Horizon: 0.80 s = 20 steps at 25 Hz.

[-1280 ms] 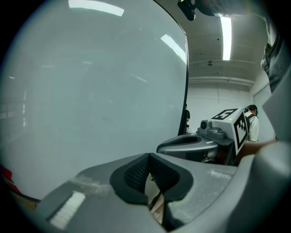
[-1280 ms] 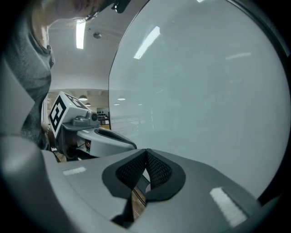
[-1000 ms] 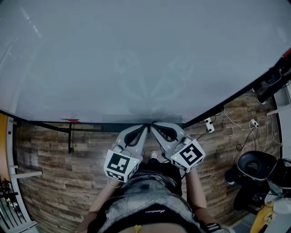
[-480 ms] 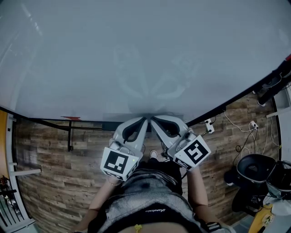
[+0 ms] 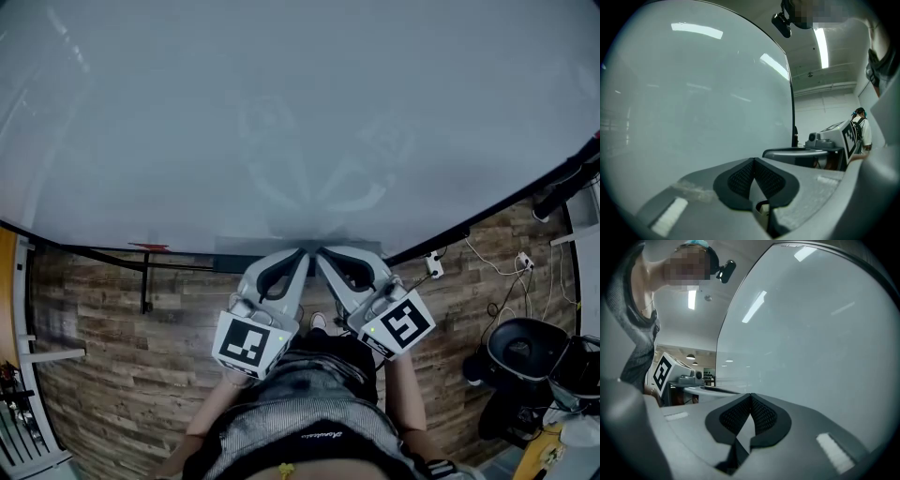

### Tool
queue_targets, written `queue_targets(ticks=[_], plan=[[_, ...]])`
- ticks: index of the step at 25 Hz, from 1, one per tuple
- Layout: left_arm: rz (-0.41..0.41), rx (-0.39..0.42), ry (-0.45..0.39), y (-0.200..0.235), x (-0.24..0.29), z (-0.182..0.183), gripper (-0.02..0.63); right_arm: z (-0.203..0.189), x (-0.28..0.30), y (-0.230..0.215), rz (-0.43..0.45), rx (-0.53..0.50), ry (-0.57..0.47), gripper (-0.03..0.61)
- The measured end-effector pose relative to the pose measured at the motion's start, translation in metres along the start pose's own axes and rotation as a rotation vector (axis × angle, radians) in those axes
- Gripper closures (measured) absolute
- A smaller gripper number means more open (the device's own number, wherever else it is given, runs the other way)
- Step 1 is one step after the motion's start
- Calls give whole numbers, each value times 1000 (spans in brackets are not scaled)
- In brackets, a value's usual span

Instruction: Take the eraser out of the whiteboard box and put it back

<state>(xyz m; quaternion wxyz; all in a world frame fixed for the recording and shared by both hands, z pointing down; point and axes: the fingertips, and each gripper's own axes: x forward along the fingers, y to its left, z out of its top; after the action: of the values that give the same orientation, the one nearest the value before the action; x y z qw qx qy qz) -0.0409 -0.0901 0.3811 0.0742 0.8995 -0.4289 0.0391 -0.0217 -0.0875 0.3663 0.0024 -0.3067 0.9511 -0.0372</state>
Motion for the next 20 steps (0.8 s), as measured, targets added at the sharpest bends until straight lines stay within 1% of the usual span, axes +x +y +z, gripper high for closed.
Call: queue_targets(ticks=[2,8,11,14,18,20], plan=[[-5,12,-2,0,1,-1,612,-1,0,-2,-6,1,2,577],[6,-33,10,0,1,0,612,-1,-1,-2,-15,1,-1,577],[4,-32,11,-1,0,-1,612,-2,-1,-1,-15,0,1,577],[-9,-4,16,-1,-2,-5,612,-3,-2,-1,-16,-6,7,577],[-10,-32,14,-3,-3,-3,612,-4,-2,2,-13,-17,15,578],[-14,-32,17,-5,-4,-5,612,-6,-3,4,-12,-17,17,577]])
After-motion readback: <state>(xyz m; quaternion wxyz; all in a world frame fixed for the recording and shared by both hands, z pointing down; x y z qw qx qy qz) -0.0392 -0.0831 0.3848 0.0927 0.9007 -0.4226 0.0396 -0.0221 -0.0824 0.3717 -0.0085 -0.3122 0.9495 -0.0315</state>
